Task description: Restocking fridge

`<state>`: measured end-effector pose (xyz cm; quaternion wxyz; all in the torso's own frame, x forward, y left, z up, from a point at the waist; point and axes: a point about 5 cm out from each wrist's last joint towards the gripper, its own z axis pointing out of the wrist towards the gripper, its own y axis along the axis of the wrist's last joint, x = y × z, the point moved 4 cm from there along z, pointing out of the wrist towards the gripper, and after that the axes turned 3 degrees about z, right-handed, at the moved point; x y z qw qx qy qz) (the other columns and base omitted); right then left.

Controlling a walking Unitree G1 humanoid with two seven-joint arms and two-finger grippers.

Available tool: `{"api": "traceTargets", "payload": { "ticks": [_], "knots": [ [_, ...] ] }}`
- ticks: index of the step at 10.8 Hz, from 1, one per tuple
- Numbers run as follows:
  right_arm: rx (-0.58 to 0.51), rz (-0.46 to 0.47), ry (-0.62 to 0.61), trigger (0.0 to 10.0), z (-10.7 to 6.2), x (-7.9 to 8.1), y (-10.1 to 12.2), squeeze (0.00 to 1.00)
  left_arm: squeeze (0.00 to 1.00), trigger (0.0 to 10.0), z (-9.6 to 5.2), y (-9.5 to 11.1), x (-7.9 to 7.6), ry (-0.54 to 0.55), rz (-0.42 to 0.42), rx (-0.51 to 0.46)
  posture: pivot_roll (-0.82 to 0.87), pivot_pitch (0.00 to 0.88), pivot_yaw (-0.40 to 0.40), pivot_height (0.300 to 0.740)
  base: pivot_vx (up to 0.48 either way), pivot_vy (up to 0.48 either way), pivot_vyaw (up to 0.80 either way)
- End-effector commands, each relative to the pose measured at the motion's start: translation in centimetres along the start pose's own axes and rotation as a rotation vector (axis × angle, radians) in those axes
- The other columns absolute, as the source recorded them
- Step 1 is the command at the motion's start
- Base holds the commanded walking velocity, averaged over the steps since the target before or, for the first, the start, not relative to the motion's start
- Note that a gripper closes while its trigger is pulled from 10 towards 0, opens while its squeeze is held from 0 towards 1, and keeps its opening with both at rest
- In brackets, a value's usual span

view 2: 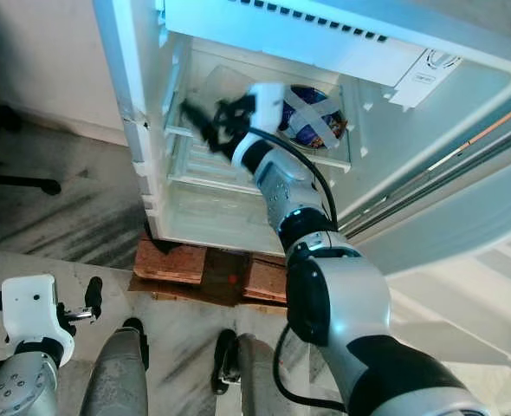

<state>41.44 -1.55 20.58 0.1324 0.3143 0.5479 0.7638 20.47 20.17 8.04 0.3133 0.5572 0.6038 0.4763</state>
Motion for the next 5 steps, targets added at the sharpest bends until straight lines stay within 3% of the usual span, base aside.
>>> {"api": "traceTargets", "payload": {
  "ticks": [1,2,4,5],
  "knots": [
    [0.083,-0.023,0.136,10.0,-0.7,0.9,-1.4,0.0,0.0,10.0,0.0,-0.8,-0.1,-0.01,0.001,0.029,0.34,0.192,-0.174,0.74,0.0,0.0,0.0],
    [0.158,-0.048,0.247,10.0,-0.9,2.1,-2.6,0.0,0.0,10.0,0.2,-0.6,0.0,-0.013,0.005,0.024,0.34,0.19,-0.171,0.74,0.0,0.0,0.0],
    [0.238,-0.082,0.349,10.0,-1.4,3.1,-4.1,0.0,0.0,10.0,0.2,-0.5,-0.2,-0.015,0.008,0.019,0.34,0.186,-0.17,0.74,0.0,0.0,0.0],
    [0.295,-0.129,0.342,10.0,-1.5,3.3,-5.3,0.0,0.0,10.0,0.2,-0.6,-0.2,-0.018,0.009,0.021,0.35,0.188,-0.169,0.74,0.0,0.0,0.0]
  ]
}}
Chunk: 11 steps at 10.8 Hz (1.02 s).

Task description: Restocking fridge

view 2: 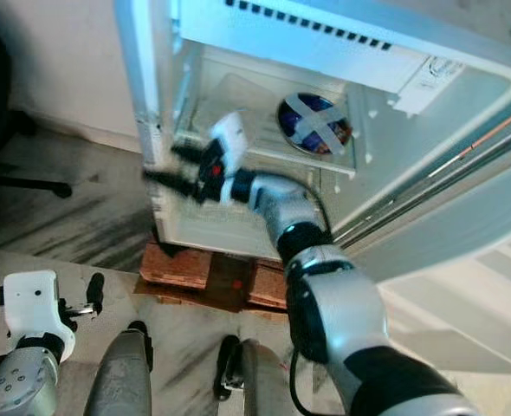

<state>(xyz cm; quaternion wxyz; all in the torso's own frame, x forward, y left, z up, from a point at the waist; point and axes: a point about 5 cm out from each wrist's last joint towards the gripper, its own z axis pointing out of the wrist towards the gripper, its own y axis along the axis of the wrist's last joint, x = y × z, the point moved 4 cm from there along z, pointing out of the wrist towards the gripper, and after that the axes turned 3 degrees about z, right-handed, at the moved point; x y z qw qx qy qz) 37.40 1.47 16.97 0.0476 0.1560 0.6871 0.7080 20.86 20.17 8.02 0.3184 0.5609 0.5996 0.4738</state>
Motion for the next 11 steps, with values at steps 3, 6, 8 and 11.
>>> {"api": "traceTargets", "payload": {
  "ticks": [3,6,8,11],
  "knots": [
    [0.239,-0.159,-0.072,10.0,0.3,-0.1,-3.7,0.0,0.0,10.0,-0.4,-0.6,-0.7,-0.028,0.006,0.029,0.34,0.228,-0.179,0.74,0.0,0.0,0.0],
    [0.387,-0.288,-0.236,10.0,-0.4,-2.2,-3.8,0.0,0.0,10.0,-2.3,-1.5,-1.3,-0.02,-0.027,0.07,0.32,0.293,-0.216,0.74,0.0,0.0,0.0],
    [0.372,-0.345,-0.351,10.0,-0.5,-3.4,-2.3,0.0,0.0,10.0,-3.3,-2.2,-1.7,-0.015,-0.045,0.098,0.32,0.324,-0.242,0.74,0.0,0.0,0.0],
    [0.463,-0.42,-0.487,10.0,-0.6,-4.7,-1.6,0.0,0.0,10.0,-5.0,-2.7,-1.0,0.043,-0.079,0.139,0.32,0.38,-0.296,0.74,0.0,0.0,0.0]
  ]
}}
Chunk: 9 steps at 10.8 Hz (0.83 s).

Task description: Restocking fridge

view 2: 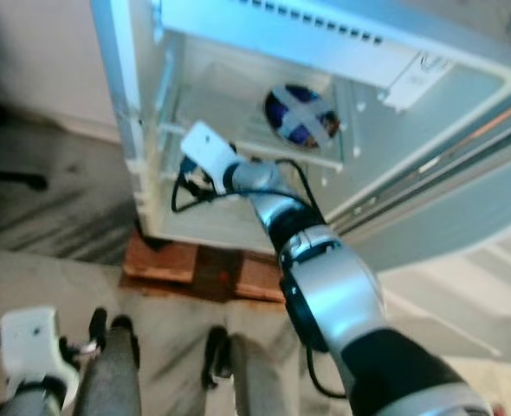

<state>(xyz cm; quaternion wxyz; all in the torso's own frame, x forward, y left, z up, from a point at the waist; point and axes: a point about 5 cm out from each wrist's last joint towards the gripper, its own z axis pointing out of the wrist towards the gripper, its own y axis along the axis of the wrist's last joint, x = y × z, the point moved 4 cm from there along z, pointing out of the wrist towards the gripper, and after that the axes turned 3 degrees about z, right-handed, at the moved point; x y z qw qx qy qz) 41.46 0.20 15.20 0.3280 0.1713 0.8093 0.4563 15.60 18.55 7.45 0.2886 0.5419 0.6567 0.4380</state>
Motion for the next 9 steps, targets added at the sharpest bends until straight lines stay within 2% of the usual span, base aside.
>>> {"api": "traceTargets", "payload": {
  "ticks": [1,2,3,4,6,7,8,9],
  "knots": [
    [0.055,-0.016,-0.035,10.0,-0.2,-0.6,-0.9,0.0,0.0,10.0,-0.6,-0.8,-0.2,0.005,-0.005,0.036,0.33,0.385,-0.303,0.74,0.0,0.0,0.0],
    [-0.01,-0.05,-0.209,10.0,-0.5,-3.0,1.1,0.0,0.0,10.0,-1.1,-1.3,-0.2,0.011,-0.009,0.055,0.32,0.395,-0.317,0.74,0.0,0.0,0.0],
    [-0.111,-0.002,-0.236,10.0,-0.7,-3.5,3.2,0.0,0.0,10.0,-1.0,-1.2,-0.2,0.012,-0.009,0.054,0.32,0.384,-0.316,0.74,0.0,0.0,0.0],
    [-0.234,0.114,-0.225,10.0,-1.1,-4.0,4.7,0.0,0.0,10.0,-0.1,-0.7,-0.2,0.012,-0.007,0.034,0.31,0.365,-0.307,0.74,0.0,0.0,0.0],
    [-0.24,0.164,-0.139,10.0,-1.4,-3.5,2.9,0.0,0.0,10.0,1.0,-0.1,-0.2,-0.002,0.004,0.007,0.3,0.321,-0.288,0.74,0.0,0.0,0.0],
    [-0.221,0.179,-0.07,10.0,-2.1,-3.3,0.6,0.0,0.0,10.0,2.5,0.6,-0.6,-0.022,0.01,-0.027,0.28,0.268,-0.268,0.74,0.0,0.0,0.0],
    [-0.215,0.2,-0.056,10.0,-2.3,-3.3,-0.2,0.0,0.0,10.0,3.3,1.0,-0.7,-0.033,0.014,-0.043,0.27,0.24,-0.255,0.74,0.0,0.0,0.0],
    [-0.257,0.255,-0.039,10.0,-3.3,-3.8,-1.5,0.0,0.0,10.0,4.6,2.1,-1.4,-0.07,0.027,-0.089,0.24,0.192,-0.229,0.74,0.0,0.0,0.0]
  ]
}}
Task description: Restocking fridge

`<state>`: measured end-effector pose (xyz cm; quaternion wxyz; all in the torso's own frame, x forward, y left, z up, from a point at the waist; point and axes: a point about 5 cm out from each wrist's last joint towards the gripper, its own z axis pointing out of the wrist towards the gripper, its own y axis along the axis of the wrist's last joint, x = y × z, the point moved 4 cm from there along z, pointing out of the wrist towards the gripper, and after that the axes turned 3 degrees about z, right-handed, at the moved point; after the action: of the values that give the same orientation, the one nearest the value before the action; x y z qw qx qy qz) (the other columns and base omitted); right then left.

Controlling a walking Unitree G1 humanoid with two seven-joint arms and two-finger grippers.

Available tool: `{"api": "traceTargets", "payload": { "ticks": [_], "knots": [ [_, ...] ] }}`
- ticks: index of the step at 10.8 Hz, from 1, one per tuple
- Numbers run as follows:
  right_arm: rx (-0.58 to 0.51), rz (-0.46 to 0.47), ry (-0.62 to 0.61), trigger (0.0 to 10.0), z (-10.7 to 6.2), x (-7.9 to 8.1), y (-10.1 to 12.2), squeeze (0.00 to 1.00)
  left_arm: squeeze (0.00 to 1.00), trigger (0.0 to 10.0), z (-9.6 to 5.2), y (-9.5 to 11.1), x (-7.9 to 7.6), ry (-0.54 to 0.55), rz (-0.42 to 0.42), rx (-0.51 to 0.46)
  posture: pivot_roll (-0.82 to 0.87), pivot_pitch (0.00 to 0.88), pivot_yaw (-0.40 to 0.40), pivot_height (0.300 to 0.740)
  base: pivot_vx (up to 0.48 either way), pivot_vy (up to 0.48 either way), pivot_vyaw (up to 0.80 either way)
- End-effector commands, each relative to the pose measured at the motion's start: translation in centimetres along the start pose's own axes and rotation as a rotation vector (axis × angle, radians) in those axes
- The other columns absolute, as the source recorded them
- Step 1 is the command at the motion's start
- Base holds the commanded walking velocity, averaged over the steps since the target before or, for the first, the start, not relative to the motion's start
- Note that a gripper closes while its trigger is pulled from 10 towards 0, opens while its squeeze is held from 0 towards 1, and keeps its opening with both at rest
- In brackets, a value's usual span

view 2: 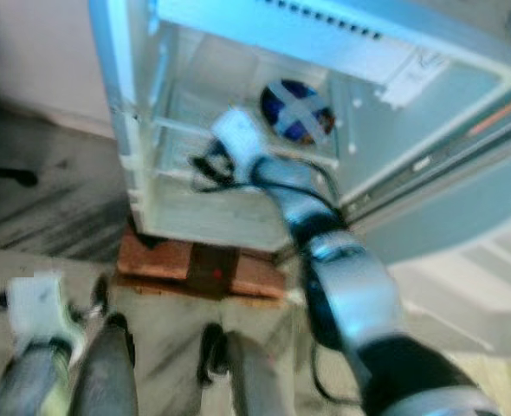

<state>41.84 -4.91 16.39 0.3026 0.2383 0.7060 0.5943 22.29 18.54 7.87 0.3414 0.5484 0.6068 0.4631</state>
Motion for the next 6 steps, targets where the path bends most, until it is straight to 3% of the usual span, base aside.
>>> {"api": "traceTargets", "payload": {
  "ticks": [1,3,4,6],
  "knots": [
    [-0.043,0.04,-0.019,10.0,-1.2,-0.8,-0.6,0.0,0.0,10.0,0.7,-0.4,-0.1,-0.016,-0.001,0.009,0.21,0.147,-0.193,0.74,0.0,0.0,0.0],
    [-0.117,0.083,-0.048,10.0,-3.5,-1.2,-2.0,0.0,0.0,10.0,2.8,0.9,-1.0,-0.061,0.029,-0.032,0.18,0.088,-0.14,0.74,0.0,0.0,0.0],
    [-0.156,0.192,-0.168,10.0,-5.3,-1.7,-3.4,0.0,0.0,10.0,3.3,1.4,-1.6,-0.102,0.058,-0.06,0.17,0.056,-0.114,0.74,0.0,0.0,0.0],
    [-0.179,0.232,-0.371,10.0,-7.4,-1.5,-5.1,0.0,0.0,10.0,4.3,2.1,-2.5,-0.187,0.089,-0.114,0.15,0.0,-0.044,0.74,0.0,0.0,0.0]
  ]
}}
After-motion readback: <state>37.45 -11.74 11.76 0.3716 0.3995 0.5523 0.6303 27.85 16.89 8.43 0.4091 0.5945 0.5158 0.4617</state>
